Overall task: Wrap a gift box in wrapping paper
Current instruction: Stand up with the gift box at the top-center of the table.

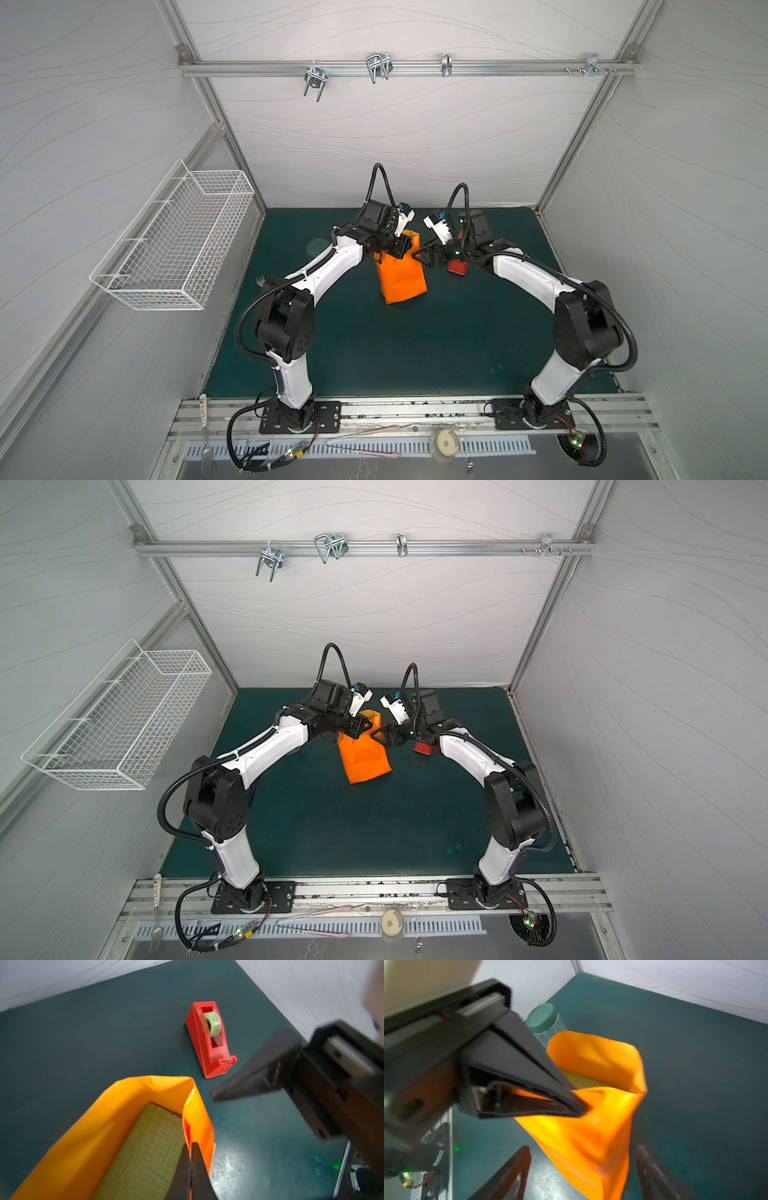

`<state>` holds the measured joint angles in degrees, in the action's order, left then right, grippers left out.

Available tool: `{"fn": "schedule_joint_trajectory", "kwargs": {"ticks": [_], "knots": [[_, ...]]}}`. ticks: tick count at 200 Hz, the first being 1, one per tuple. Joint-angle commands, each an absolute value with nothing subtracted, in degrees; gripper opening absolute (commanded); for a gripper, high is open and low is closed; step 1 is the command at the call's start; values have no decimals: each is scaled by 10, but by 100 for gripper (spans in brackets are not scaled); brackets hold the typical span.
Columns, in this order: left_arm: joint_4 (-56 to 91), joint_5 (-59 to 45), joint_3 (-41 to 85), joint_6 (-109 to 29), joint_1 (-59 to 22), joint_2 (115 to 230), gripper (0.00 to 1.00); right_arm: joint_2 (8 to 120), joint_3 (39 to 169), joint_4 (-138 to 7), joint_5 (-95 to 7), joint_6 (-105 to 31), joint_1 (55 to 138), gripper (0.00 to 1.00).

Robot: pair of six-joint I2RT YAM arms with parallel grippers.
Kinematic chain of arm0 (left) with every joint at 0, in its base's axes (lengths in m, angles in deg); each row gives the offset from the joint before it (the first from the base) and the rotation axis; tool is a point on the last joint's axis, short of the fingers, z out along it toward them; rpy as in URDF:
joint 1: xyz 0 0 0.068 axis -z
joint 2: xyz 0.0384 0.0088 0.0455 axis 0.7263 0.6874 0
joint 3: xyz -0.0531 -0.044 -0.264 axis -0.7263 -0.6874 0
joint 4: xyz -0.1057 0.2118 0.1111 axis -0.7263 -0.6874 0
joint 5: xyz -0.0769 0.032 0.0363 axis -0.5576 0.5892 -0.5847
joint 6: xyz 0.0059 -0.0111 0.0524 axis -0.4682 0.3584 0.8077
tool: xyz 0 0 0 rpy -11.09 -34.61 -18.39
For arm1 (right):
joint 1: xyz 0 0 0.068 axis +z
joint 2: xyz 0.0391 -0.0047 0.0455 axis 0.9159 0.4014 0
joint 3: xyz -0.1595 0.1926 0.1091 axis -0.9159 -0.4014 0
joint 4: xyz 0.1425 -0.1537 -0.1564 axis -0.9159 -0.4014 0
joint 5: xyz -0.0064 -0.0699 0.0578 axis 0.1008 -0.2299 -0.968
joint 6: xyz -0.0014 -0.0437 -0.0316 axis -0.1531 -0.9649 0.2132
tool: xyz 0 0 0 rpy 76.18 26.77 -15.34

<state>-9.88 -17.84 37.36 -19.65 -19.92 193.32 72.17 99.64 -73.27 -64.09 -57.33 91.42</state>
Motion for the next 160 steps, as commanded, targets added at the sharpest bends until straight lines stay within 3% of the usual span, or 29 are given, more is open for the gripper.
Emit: {"fn": "schedule_joint_trajectory", "kwargs": {"ticks": [1, 62, 121, 160], "knots": [[-116, -216, 411, -127, -198, 1935, 0, 682, 985, -743, -666, -584, 893, 82], [-116, -198, 366, 0, -174, 1879, 0, 651, 958, -736, -649, -536, 838, 80], [-25, -63, 222, 150, -94, 1809, 0, 646, 961, -779, -666, -525, 827, 81], [1, -22, 166, 187, -54, 1776, 0, 651, 981, -809, -721, -507, 834, 91]]}}
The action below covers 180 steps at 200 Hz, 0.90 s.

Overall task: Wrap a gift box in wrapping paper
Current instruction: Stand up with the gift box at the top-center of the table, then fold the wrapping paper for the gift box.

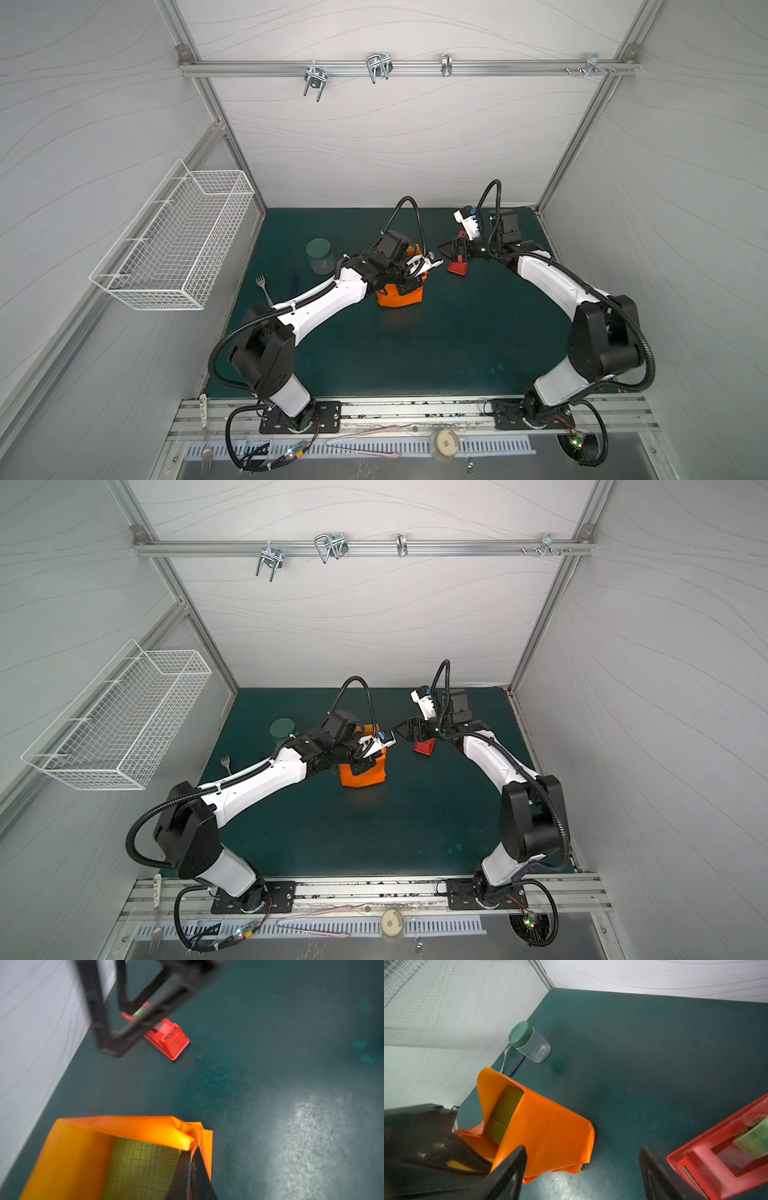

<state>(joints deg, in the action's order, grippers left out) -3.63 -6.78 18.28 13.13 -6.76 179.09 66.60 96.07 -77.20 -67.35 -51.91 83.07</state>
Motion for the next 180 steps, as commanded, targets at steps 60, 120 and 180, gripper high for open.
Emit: {"fn": "schedule_joint_trajectory", "kwargs": {"ticks": [60, 120, 180], "knots": [[4, -12, 155, 178, -50, 1769, 0, 679, 1009, -836, -733, -485, 885, 90], [11, -10, 154, 164, -50, 1768, 0, 735, 1071, -878, -651, -485, 932, 76], [10, -3, 159, 150, -49, 1767, 0, 746, 1103, -936, -541, -489, 966, 35]]}}
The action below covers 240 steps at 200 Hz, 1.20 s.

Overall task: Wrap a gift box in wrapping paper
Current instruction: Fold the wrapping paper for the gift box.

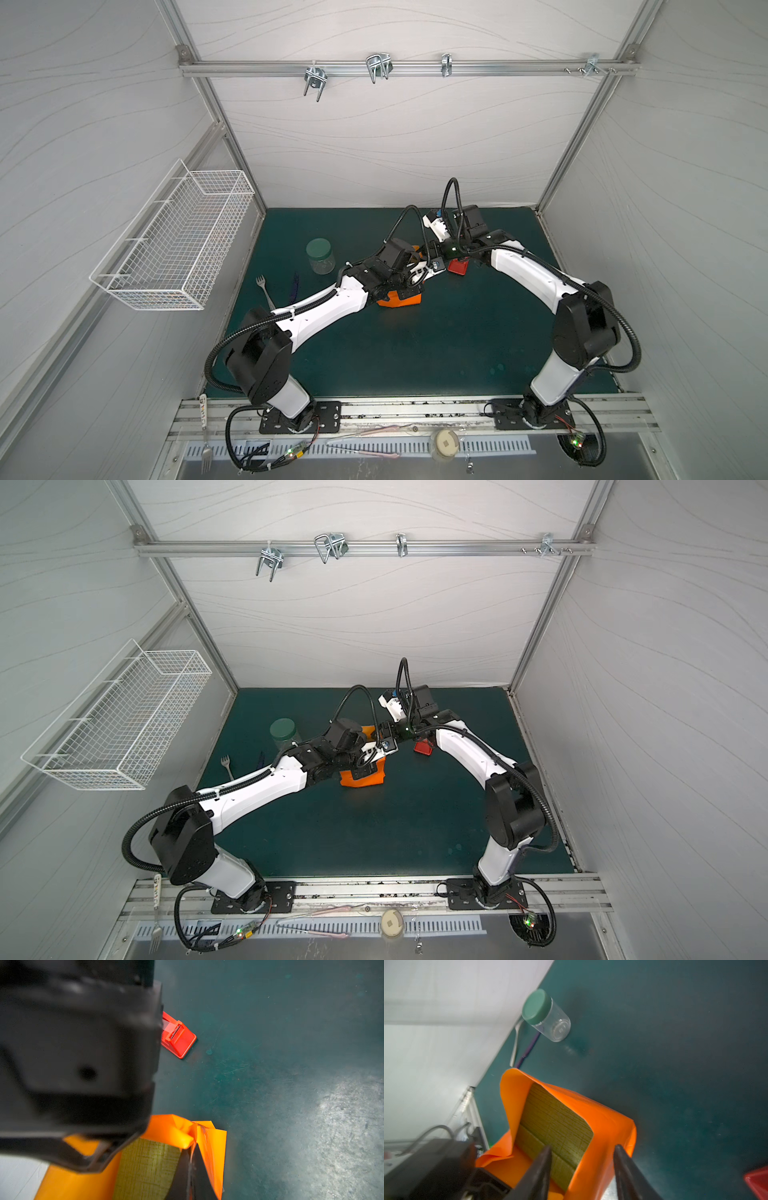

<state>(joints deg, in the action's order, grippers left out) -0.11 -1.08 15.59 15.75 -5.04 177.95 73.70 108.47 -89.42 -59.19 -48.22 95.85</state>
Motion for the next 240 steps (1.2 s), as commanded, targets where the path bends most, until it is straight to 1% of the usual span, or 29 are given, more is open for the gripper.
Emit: {"fn": "schedule_joint_trajectory", "kwargs": {"ticks": [1, 21, 33, 43, 49, 60, 76, 86, 95, 100, 123, 143, 168, 184, 210, 240], "knots": [[9, -3, 159, 150, -49, 1767, 0, 746, 1105, -938, -541, -490, 967, 35], [4, -4, 163, 146, -50, 1765, 0, 751, 1122, -953, -528, -491, 973, 25], [4, 0, 166, 141, -49, 1765, 0, 751, 1124, -958, -525, -493, 976, 18], [-1, 2, 170, 135, -49, 1765, 0, 750, 1127, -962, -517, -493, 977, 9], [-5, 4, 173, 134, -49, 1764, 3, 750, 1127, -963, -513, -492, 976, 5], [-10, 8, 177, 126, -50, 1761, 13, 747, 1129, -966, -509, -494, 978, 0], [-29, 18, 193, 115, -49, 1753, 29, 742, 1127, -967, -505, -493, 978, 0], [-46, 26, 202, 107, -50, 1741, 44, 739, 1125, -964, -502, -494, 978, 0], [-54, 35, 204, 100, -50, 1726, 61, 737, 1125, -964, -500, -495, 978, 0], [-56, 40, 202, 97, -51, 1718, 68, 736, 1126, -964, -500, -495, 978, 0], [-61, 43, 170, 88, -57, 1659, 86, 734, 1125, -965, -503, -493, 978, 0], [-33, 49, 114, 71, -74, 1604, 99, 732, 1119, -959, -507, -489, 978, 0], [-2, 56, 59, 26, -111, 1572, 100, 736, 1123, -959, -515, -485, 978, 0], [0, 29, 31, -15, -139, 1563, 100, 738, 1126, -959, -516, -486, 978, 0], [35, 3, -20, -51, -144, 1556, 100, 742, 1130, -960, -517, -486, 980, 0], [85, -5, -25, -97, -154, 1584, 100, 742, 1129, -959, -517, -490, 982, 0]]}}
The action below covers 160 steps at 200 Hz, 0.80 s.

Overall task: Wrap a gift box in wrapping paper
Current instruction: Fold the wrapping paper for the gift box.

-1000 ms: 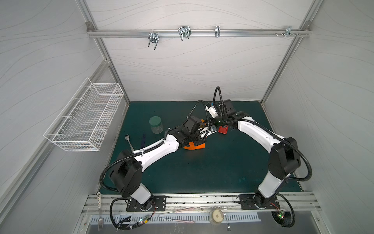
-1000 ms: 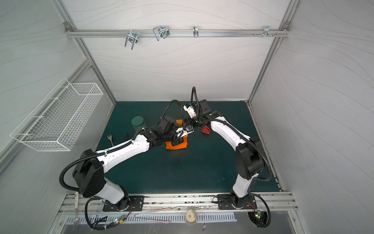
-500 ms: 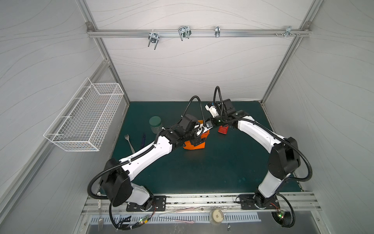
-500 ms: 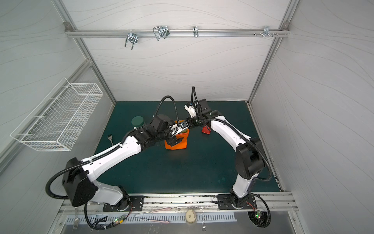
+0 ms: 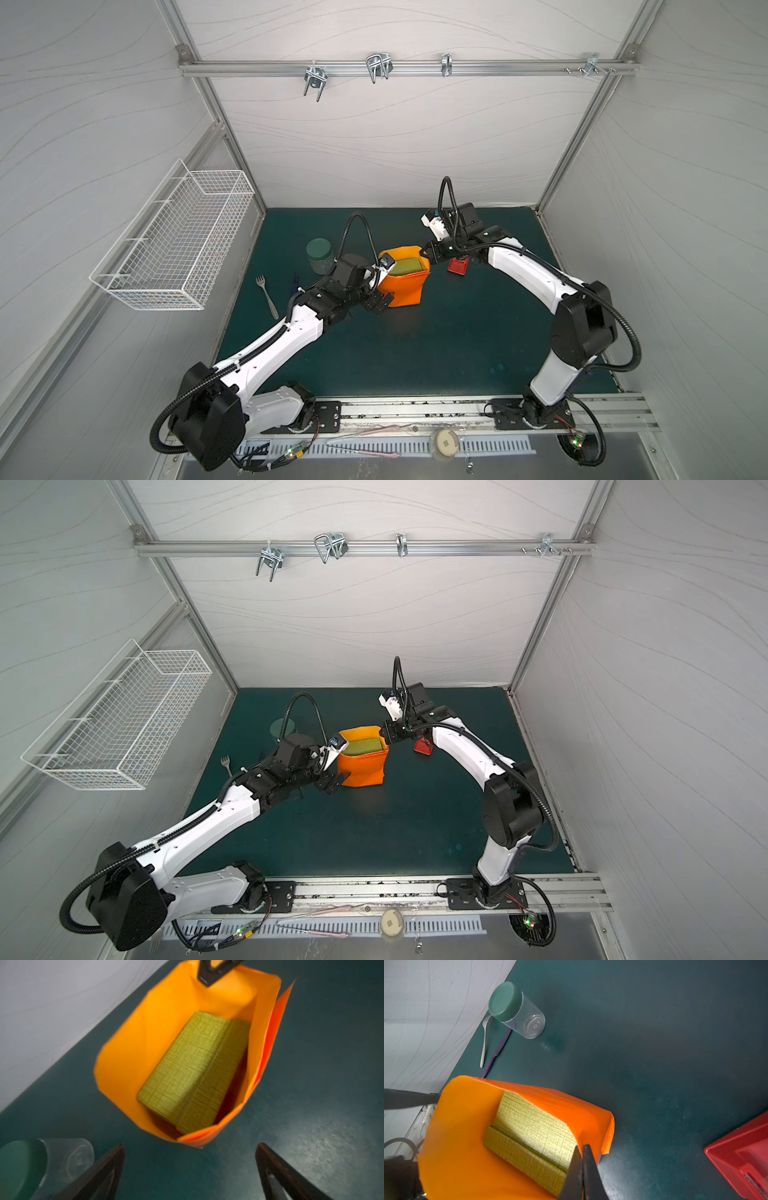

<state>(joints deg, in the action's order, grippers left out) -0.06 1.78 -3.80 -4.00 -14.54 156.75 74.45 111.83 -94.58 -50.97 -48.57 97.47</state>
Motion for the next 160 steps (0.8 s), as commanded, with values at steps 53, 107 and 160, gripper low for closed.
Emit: {"fn": "schedule_joint_trajectory", "kwargs": {"ticks": [53, 107, 160], "knots": [[107, -49, 33, -169, -203, 1670, 100, 739, 1128, -955, -513, -496, 987, 0], [105, -94, 62, -195, -212, 1715, 94, 736, 1126, -953, -513, -501, 987, 0], [121, -84, 58, -215, -235, 1758, 69, 741, 1128, -948, -517, -505, 988, 0]]}}
